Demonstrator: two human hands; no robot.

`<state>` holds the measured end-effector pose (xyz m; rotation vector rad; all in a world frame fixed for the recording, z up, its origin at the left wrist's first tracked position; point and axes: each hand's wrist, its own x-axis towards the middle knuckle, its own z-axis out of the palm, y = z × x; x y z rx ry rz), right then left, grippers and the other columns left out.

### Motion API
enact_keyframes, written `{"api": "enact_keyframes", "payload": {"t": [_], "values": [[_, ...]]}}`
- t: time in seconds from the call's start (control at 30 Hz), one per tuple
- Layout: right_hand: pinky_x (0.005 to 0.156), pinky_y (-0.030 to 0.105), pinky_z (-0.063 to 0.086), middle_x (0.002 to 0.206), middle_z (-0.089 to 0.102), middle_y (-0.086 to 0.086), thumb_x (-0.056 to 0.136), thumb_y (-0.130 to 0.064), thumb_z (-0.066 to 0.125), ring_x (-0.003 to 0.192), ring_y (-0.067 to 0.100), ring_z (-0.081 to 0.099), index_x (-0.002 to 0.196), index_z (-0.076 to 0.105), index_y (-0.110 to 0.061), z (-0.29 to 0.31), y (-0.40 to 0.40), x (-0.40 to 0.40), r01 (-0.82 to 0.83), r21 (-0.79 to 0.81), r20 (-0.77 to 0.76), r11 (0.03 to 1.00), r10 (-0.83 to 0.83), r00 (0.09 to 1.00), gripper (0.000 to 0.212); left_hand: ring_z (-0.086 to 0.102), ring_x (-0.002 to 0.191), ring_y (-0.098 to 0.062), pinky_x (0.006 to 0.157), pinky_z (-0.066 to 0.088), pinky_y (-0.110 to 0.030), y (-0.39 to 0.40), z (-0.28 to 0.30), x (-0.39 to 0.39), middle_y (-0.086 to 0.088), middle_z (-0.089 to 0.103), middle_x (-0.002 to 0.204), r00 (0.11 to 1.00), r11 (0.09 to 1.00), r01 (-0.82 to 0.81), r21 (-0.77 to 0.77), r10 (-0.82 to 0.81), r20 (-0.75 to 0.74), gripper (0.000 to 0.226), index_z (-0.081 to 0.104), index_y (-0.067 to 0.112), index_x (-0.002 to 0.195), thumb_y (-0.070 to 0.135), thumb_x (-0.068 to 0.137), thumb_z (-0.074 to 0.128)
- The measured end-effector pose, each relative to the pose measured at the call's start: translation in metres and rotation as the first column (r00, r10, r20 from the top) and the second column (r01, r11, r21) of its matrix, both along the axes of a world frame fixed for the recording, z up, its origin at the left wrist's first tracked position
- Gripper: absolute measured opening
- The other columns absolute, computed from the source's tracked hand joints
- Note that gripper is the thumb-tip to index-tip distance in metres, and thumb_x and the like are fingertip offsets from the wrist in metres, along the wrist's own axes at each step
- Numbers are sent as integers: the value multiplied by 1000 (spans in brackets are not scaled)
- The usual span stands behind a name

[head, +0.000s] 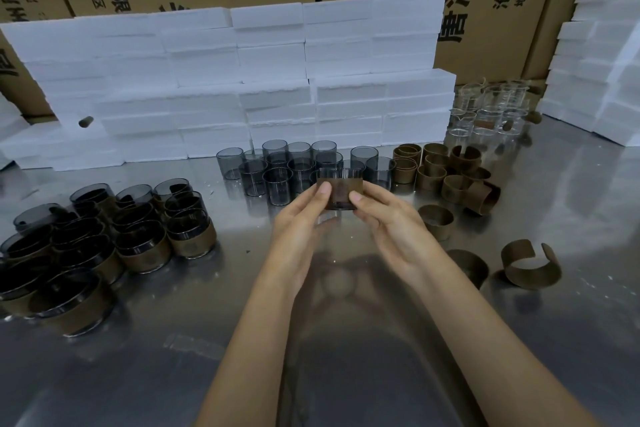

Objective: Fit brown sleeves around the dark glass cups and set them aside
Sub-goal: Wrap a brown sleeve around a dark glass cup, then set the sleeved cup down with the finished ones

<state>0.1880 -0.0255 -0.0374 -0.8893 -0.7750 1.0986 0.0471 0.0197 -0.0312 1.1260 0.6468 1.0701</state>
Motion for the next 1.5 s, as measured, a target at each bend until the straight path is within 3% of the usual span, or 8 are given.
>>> {"api": "enact_keyframes", "payload": {"t": [0.3,0.5,0.73,0.83,0.93,1.0,1.17,1.5], "values": [[91,17,54,123,69,2,85,4,76,112,5,65,130,62,-13,-6,-3,-11,70,-176,360,982,-1,933,50,72,79,-1,64,53,-12,6,-2,-9,4,73,100,891,975,-219,39,216,-398,52,65,18,114,21,70,93],[104,24,47,125,67,-4,92,-12,74,117,9,61,134,63,-15,-8,-3,-20,118,-238,535,964,29,844,44,62,97,-23,92,49,-37,19,-5,-30,-1,68,110,575,847,-501,178,479,-663,57,55,21,119,32,72,84],[89,20,50,119,69,-5,93,-22,72,111,10,64,126,68,-22,-9,-3,-18,156,-294,531,943,25,847,33,30,139,-36,112,29,-46,15,-3,-40,-18,43,150,169,696,-423,580,689,-704,70,44,1,143,32,88,74],[85,19,52,116,70,-4,94,-22,70,107,11,66,124,69,-22,-8,-4,-19,177,-308,526,935,13,850,30,40,132,-31,110,37,-43,12,-2,-32,-14,50,142,270,557,-355,751,830,-487,55,51,9,142,12,90,67],[79,16,53,111,72,-3,95,-20,68,99,9,68,120,71,-20,-7,-3,-21,191,-313,533,930,5,846,25,64,109,-22,96,50,-35,10,-2,-18,-4,71,112,596,775,-301,555,607,-525,27,71,18,116,9,94,60],[67,8,49,107,72,-4,95,-19,67,89,3,66,117,72,-19,-7,-3,-20,202,-308,536,930,-6,844,22,66,107,-17,98,50,-30,9,-7,-12,-4,73,120,679,899,-244,365,427,-598,30,71,20,123,13,97,59],[59,3,45,106,71,-6,98,-16,63,84,-1,64,114,73,-18,-8,-3,-19,209,-330,522,921,-6,853,19,49,140,-25,115,37,-37,21,-13,-23,-5,54,151,641,867,-453,206,477,-601,56,42,17,155,16,101,55],[98,29,54,110,73,3,99,-9,57,104,16,66,101,74,-14,-5,-3,-15,225,-335,463,915,-48,885,18,53,131,-30,110,41,-39,40,-16,-42,-9,61,140,573,758,-624,189,609,-548,52,46,14,151,12,99,50]]}}
